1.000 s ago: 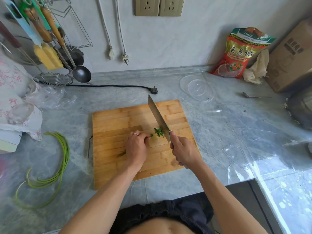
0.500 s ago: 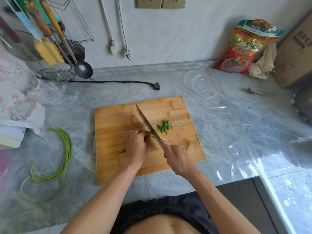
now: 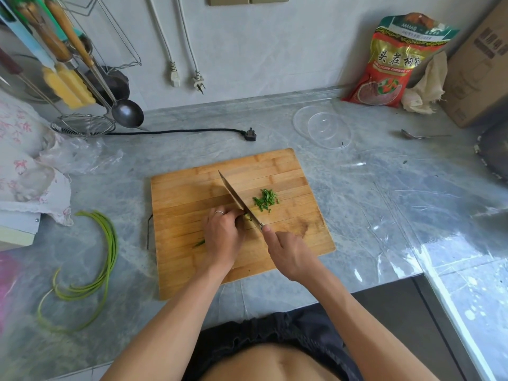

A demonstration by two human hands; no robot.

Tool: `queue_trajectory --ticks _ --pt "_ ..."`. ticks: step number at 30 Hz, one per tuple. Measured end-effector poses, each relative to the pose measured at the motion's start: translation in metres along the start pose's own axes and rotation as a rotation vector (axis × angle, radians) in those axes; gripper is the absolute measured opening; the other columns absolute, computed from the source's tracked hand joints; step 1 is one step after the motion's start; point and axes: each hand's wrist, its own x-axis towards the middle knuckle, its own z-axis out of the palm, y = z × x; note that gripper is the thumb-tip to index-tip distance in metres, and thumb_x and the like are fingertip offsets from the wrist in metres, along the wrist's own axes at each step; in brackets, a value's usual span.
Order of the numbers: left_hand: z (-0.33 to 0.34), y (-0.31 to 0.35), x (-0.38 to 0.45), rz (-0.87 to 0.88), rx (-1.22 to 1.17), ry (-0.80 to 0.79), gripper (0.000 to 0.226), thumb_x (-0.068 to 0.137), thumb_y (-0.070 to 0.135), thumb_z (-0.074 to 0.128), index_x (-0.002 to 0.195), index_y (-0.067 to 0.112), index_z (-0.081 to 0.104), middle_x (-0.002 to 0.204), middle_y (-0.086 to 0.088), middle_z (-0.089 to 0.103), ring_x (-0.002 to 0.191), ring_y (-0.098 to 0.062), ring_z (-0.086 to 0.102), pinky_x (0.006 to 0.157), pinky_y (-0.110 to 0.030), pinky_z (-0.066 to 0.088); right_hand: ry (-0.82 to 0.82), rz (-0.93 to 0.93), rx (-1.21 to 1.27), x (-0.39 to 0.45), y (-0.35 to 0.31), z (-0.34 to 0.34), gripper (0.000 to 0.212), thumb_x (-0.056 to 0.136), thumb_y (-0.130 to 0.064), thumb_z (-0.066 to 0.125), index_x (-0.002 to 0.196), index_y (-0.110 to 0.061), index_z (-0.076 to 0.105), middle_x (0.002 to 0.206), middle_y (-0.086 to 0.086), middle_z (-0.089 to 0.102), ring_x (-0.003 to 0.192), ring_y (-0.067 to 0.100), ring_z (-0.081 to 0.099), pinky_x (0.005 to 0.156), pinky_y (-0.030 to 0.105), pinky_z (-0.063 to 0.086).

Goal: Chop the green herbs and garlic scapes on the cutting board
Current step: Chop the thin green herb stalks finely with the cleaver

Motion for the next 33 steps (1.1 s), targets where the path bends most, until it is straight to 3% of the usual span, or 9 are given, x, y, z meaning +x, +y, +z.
queue_trajectory --ticks 5,13,19,24,29,33 --pt "0.001 0.000 -0.003 0.005 -0.001 0.018 0.029 0.087 0.029 0.048 0.091 0.025 0.077 0.083 -0.002 0.065 0.084 -0.026 0.054 0.073 -0.042 0.045 -0.016 0.003 -0.028 0.004 0.001 0.005 0.063 0.100 -0.054 0.017 0.086 -0.006 0.056 0.075 0.013 0.056 0.071 0.027 0.052 0.069 0.037 0.042" --pt "0.006 -0.001 -0.004 -0.003 0.026 0.049 0.020 0.087 0.018 0.057 0.094 0.023 0.076 0.083 -0.003 0.062 0.084 -0.028 0.053 0.070 -0.040 0.044 -0.012 -0.017 -0.011 0.011 0.002 0.004 0.062 0.100 -0.052 0.017 0.084 -0.006 0.055 0.073 0.012 0.056 0.070 0.027 0.052 0.071 0.041 0.045" --pt "0.005 0.000 -0.003 -0.013 0.014 0.043 0.014 0.085 0.016 0.062 0.086 0.025 0.074 0.076 -0.003 0.060 0.079 -0.029 0.052 0.067 -0.038 0.040 -0.044 -0.057 -0.059 0.011 -0.002 0.007 0.061 0.101 -0.052 0.016 0.086 -0.006 0.054 0.071 0.009 0.053 0.069 0.026 0.051 0.067 0.036 0.039" --pt "0.008 0.000 -0.005 0.004 -0.002 0.097 0.023 0.088 0.021 0.052 0.088 0.022 0.075 0.077 -0.004 0.060 0.078 -0.028 0.050 0.066 -0.036 0.039 -0.040 -0.017 -0.087 -0.001 0.005 0.009 0.061 0.100 -0.054 0.016 0.085 -0.008 0.053 0.067 0.004 0.049 0.068 0.024 0.050 0.066 0.034 0.037" --pt "0.008 0.000 -0.002 -0.053 0.001 0.060 0.015 0.086 0.017 0.066 0.083 0.028 0.075 0.076 -0.003 0.060 0.078 -0.027 0.050 0.067 -0.039 0.041 -0.051 -0.052 -0.077 0.012 -0.009 0.006 0.061 0.102 -0.050 0.017 0.091 -0.004 0.055 0.071 0.007 0.051 0.072 0.025 0.050 0.068 0.034 0.036" --pt "0.008 0.001 -0.005 -0.023 -0.004 0.064 0.025 0.089 0.027 0.051 0.090 0.026 0.076 0.080 -0.004 0.062 0.080 -0.028 0.052 0.068 -0.039 0.042 -0.035 -0.005 -0.069 0.002 0.002 0.010 0.062 0.100 -0.054 0.016 0.089 -0.006 0.054 0.072 0.008 0.052 0.072 0.025 0.051 0.067 0.034 0.037"
